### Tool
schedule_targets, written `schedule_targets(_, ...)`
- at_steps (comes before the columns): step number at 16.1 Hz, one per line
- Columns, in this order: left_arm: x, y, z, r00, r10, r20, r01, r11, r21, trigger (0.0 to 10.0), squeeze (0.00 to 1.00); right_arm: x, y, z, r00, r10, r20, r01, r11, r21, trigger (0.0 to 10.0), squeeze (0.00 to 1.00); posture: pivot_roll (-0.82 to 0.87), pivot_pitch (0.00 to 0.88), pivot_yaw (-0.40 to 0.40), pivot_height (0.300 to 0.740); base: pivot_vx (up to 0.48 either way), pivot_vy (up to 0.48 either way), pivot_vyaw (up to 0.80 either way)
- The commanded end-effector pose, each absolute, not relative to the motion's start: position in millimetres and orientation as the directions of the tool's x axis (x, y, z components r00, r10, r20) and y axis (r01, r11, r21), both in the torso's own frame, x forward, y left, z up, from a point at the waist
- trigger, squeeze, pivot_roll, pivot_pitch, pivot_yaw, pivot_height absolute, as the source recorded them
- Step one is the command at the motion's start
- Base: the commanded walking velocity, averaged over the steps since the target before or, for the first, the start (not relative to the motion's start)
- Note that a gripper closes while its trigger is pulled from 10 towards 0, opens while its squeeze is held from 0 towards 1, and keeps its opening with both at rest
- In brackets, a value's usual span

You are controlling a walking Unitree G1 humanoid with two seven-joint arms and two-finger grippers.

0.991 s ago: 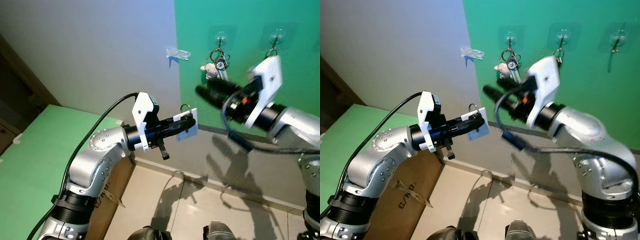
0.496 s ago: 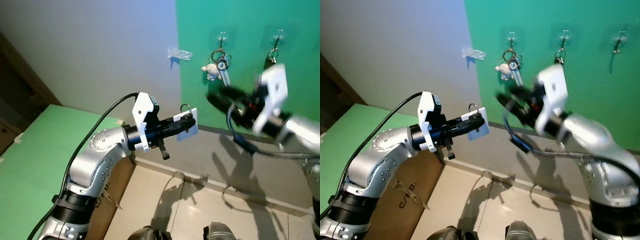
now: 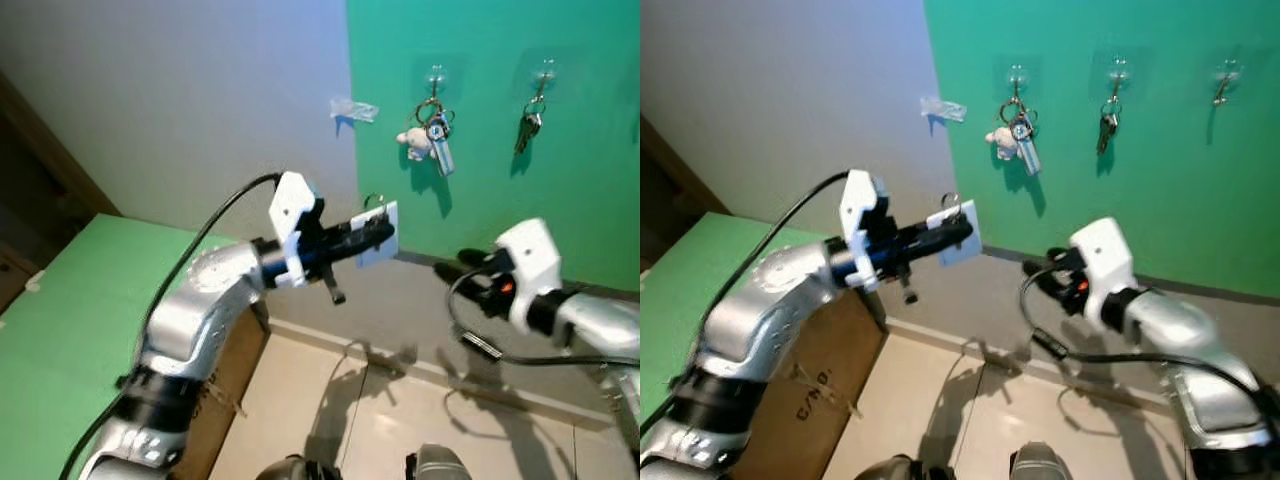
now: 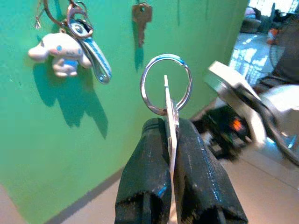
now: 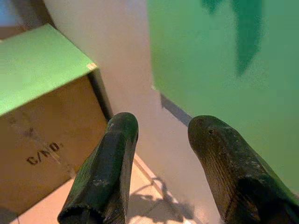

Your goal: Hang keys on a hook

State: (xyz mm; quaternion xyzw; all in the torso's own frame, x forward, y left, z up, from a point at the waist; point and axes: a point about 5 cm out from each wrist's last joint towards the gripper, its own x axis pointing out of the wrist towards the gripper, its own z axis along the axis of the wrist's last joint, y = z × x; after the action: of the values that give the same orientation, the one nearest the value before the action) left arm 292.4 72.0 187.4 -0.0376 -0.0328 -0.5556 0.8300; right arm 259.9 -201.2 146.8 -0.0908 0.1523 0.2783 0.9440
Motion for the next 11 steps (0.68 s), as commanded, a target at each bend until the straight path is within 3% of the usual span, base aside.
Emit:
schedule_targets(1, 296.7, 73.7, 184.7, 0.408, -0.910, 0.068, 0.912, 0.409, 0.006, 0.0, 0.00, 259.8, -191.6, 147.4, 0.797, 0.520, -0.309, -0.569, 0.817, -0.093, 10.0, 0.00, -0.30, 0.074, 0.180, 0.720, 0.000, 0.000, 0.00)
schedule_targets(3, 306.0, 68.0, 180.9, 0.458, -0.886, 0.067, 0.888, 0.459, -0.001, 0.0, 0.00, 266.4, -167.8, 140.8, 0.865, 0.446, -0.230, -0.478, 0.873, -0.101, 10.0, 0.00, -0.31, 0.067, 0.181, 0.720, 0.000, 0.000, 0.00)
schedule_targets(5, 307.7, 67.1, 182.2, 0.465, -0.882, 0.076, 0.884, 0.467, 0.012, 0.0, 0.00, 264.9, -152.5, 136.8, 0.882, 0.428, -0.198, -0.448, 0.892, -0.066, 10.0, 0.00, -0.32, 0.059, 0.182, 0.720, 0.000, 0.000, 0.00)
schedule_targets(11, 306.3, 61.8, 182.8, 0.437, -0.893, 0.104, 0.896, 0.442, 0.030, 0.0, 0.00, 274.0, -151.4, 137.2, 0.915, 0.365, -0.170, -0.382, 0.921, -0.075, 10.0, 0.00, -0.32, 0.054, 0.188, 0.720, 0.000, -0.476, 0.00)
